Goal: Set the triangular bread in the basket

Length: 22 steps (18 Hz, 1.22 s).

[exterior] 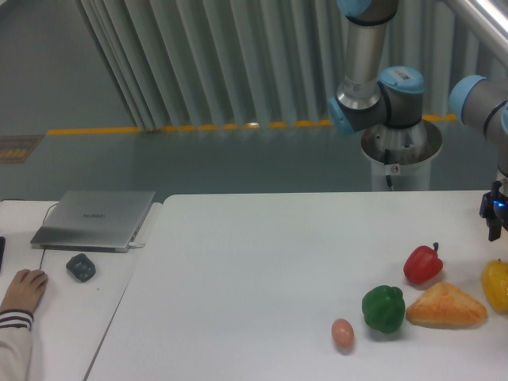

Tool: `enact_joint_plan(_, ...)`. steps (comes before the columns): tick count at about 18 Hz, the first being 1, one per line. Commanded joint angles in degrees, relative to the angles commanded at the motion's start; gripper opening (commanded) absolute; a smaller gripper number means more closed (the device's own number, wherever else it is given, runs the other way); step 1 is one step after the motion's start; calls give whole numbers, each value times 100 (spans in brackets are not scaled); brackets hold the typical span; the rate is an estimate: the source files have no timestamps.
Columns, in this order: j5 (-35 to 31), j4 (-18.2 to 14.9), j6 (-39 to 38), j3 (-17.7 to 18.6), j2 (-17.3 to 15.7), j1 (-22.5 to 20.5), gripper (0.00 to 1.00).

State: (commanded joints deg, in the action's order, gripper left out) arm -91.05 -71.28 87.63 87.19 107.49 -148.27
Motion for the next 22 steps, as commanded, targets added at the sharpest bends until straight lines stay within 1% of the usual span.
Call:
enact_joint_plan(8, 88, 9, -18, 18, -17, 9, 100)
enact_joint_plan(9, 97, 78, -35, 26, -18, 35, 100)
enact_joint_plan(11, 175, 245, -131, 18, 9, 184, 100)
enact_joint_plan(14, 158, 299, -605, 9, 35, 561, 100)
enact_joint_plan(16, 158, 395, -957, -9, 44, 799, 100)
enact_joint_plan(18, 149, 553, -1125, -61, 201, 1036, 100)
enact_joint_plan(19, 132, 641, -1143, -61, 280, 1089, 100)
enact_joint_plan(22, -184, 686, -1143, -44, 500, 1318, 100)
